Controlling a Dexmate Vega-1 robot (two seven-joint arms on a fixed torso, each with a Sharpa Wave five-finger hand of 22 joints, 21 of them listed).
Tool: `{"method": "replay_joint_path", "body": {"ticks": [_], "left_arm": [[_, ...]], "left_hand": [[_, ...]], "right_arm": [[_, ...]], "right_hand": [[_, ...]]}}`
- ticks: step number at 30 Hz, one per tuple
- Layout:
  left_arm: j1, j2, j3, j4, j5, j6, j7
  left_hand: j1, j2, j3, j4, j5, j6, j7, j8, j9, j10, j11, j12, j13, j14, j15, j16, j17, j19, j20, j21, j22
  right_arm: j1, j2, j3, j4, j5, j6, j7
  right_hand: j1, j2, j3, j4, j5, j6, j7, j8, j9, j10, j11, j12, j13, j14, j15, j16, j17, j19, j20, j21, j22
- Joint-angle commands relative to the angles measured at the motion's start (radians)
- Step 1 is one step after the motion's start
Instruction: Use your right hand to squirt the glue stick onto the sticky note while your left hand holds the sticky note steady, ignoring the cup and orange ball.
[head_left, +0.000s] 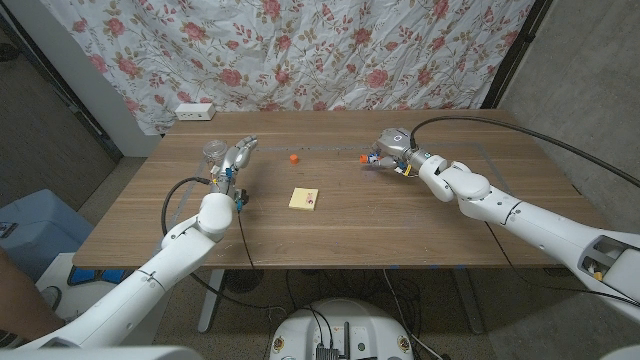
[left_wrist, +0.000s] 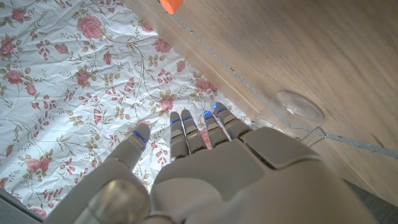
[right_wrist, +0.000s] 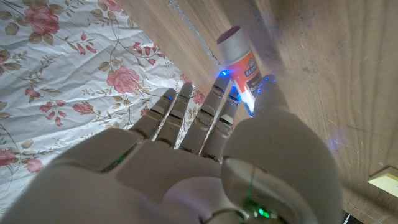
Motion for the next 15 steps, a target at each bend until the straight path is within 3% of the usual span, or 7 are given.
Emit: {"method": "replay_joint_path", "body": {"ticks": [1, 15], "left_arm": [[-0.027, -0.047, 0.009, 0.067, -0.059, -0.055, 0.019], [-0.051, -0.085, 0.010, 0.139, -0.107, -0.126, 0.024]], "left_hand": [[0.009, 0.092, -0.004, 0.002, 0.000, -0.005, 0.004, 0.002, 0.000, -0.004, 0.002, 0.001, 0.002, -0.001, -0.069, 0.003, 0.006, -0.003, -0.067, -0.004, 0.002], [0.004, 0.090, -0.002, 0.009, 0.001, -0.004, 0.005, 0.004, 0.000, -0.005, 0.002, 0.002, 0.002, -0.002, -0.066, 0.003, 0.006, -0.004, -0.066, -0.004, 0.002]], "right_arm": [[0.030, 0.014, -0.023, 0.049, 0.005, 0.011, 0.029], [0.049, 0.012, -0.042, 0.063, -0.001, 0.008, 0.049]], "right_hand": [[-0.004, -0.011, -0.002, 0.000, 0.005, -0.005, 0.000, -0.002, 0.005, -0.005, 0.003, -0.002, 0.003, 0.001, -0.131, -0.004, 0.000, 0.004, 0.009, 0.003, 0.004], [-0.005, -0.020, -0.006, -0.001, 0.009, -0.024, 0.000, -0.010, 0.005, -0.021, 0.003, -0.006, 0.002, -0.005, -0.133, -0.008, -0.002, 0.003, 0.013, 0.002, 0.004]]}}
